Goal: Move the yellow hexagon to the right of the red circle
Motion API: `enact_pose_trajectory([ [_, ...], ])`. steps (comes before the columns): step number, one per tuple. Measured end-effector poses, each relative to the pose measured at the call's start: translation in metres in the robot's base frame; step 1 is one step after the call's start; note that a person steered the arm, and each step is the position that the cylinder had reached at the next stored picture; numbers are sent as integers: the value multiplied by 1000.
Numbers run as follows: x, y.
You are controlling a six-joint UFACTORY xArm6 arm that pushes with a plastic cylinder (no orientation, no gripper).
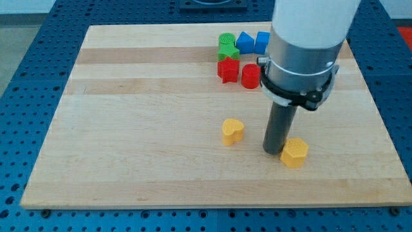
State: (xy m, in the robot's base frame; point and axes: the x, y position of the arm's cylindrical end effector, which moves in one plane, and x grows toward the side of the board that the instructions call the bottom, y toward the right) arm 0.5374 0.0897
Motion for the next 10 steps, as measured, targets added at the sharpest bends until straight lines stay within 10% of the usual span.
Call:
enact_pose_trajectory([
  [3,52,17],
  [10,2,59],
])
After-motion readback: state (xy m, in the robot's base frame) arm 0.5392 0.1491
